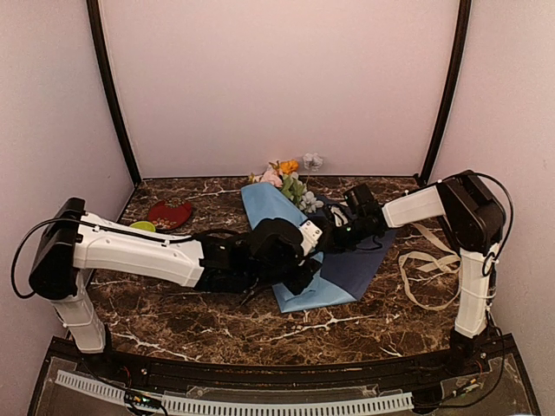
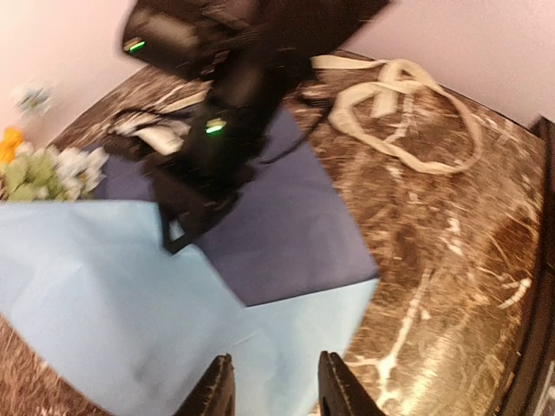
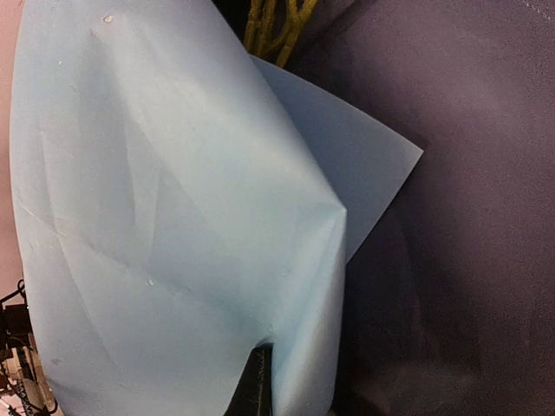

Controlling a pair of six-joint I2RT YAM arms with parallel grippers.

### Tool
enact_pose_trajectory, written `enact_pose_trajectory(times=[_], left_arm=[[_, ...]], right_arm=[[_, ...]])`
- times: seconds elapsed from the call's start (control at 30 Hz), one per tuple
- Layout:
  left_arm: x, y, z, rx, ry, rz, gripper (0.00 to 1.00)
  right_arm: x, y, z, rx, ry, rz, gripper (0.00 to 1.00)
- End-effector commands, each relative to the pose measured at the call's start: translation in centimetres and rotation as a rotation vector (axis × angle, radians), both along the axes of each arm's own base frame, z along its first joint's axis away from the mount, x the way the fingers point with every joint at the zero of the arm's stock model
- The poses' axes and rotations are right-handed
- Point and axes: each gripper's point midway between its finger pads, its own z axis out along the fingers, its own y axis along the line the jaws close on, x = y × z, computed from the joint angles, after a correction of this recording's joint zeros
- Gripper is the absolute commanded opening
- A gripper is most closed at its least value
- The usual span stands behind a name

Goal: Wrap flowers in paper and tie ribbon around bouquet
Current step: Press the fold line on the 2/3-folded wrapping paper.

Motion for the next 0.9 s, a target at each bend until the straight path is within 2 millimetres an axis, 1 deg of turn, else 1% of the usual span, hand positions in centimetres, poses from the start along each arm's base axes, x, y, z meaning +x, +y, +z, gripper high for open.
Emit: enact_pose_trajectory(times=[0.0, 0.03, 0.1, 0.27, 0.33, 0.43, 0.53, 0.67, 0.77, 0.87], left_arm=[[4.0, 7.1, -5.0, 0.179, 0.006, 0.296, 0.29], [4.2, 7.9, -5.9, 0.223, 0.0, 0.32, 0.28], [4.2, 8.4, -7.4, 0.277, 0.006, 0.332, 0.26], [3.6, 7.6, -9.7, 0.329, 0.006, 0.301, 0.26], [3.3, 7.3, -10.8, 0.356, 0.007, 0.288, 0.26], [2.9, 7.4, -12.3, 0.389, 0.025, 0.28, 0.26], [2.1, 7.4, -13.3, 0.395, 0.056, 0.257, 0.27], [1.1, 7.5, -14.4, 0.413, 0.084, 0.221, 0.27], [0.2, 7.9, -15.7, 0.432, 0.116, 0.193, 0.27], [-0.2, 8.3, -16.7, 0.445, 0.137, 0.188, 0.27]], right_arm=[[1.3, -0.2, 2.3, -0.013, -0.075, -0.006, 0.0], [1.5, -0.2, 2.8, -0.017, -0.088, -0.008, 0.0], [1.6, -0.5, 3.5, -0.029, -0.107, -0.012, 0.0], [1.9, -1.2, 4.9, -0.057, -0.147, -0.031, 0.0], [1.8, -1.4, 5.0, -0.067, -0.152, -0.035, 0.0], [1.9, -1.9, 4.8, -0.096, -0.155, -0.047, 0.0], [2.0, -2.2, 4.3, -0.113, -0.154, -0.061, 0.0], [2.2, -2.3, 2.9, -0.133, -0.132, -0.065, 0.0], [2.6, -2.3, 2.1, -0.147, -0.128, -0.069, 0.0], [2.9, -2.7, 1.3, -0.175, -0.125, -0.077, 0.0]])
